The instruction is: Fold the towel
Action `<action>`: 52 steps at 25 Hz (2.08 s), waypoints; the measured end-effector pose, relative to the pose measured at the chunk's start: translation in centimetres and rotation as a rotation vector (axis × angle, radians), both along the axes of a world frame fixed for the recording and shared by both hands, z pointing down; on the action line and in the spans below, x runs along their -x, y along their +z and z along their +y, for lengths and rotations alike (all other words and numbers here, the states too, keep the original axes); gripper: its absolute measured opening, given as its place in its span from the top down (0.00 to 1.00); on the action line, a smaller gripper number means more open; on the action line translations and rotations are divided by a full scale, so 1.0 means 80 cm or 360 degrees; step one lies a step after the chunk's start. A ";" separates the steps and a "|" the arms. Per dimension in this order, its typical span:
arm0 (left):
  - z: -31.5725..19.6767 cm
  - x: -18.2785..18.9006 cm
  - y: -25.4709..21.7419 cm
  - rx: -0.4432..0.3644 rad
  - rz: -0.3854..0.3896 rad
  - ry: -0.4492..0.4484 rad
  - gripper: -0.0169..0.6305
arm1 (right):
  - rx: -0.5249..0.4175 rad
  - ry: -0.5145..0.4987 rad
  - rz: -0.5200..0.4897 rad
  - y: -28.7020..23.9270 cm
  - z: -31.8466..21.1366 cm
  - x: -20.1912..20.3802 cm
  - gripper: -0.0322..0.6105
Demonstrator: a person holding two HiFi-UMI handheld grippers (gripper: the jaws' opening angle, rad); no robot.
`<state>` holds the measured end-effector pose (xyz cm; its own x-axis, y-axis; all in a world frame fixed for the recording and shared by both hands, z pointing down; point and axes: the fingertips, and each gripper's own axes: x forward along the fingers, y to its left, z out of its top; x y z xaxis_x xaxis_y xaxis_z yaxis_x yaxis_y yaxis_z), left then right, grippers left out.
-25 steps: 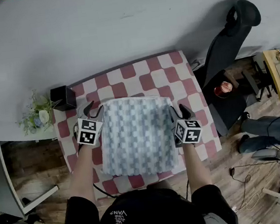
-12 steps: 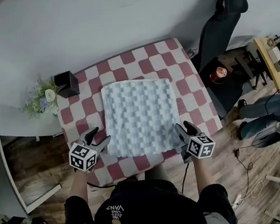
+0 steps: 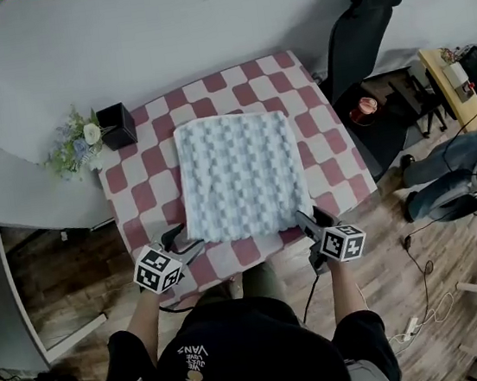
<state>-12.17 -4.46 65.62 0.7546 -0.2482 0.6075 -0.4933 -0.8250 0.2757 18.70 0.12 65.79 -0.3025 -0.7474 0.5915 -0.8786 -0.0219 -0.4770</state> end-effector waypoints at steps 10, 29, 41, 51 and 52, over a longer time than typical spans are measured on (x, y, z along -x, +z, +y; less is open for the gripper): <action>0.009 -0.002 0.023 -0.0125 -0.0150 0.0044 0.76 | 0.0009 -0.0011 0.0157 0.014 0.014 0.002 0.70; 0.019 0.046 -0.084 -0.0275 -0.0058 0.0033 0.92 | -0.0239 -0.0110 0.0182 -0.100 0.047 0.040 0.89; -0.101 0.010 -0.133 -0.0492 -0.0058 -0.0208 0.92 | -0.0341 -0.0171 0.0261 -0.137 -0.089 -0.002 0.89; -0.222 -0.015 -0.112 -0.0472 -0.0116 -0.0534 0.92 | -0.0300 -0.0243 0.0238 -0.108 -0.217 -0.029 0.89; -0.232 -0.017 -0.105 -0.0453 -0.0131 -0.0557 0.92 | -0.0289 -0.0251 0.0237 -0.103 -0.229 -0.031 0.89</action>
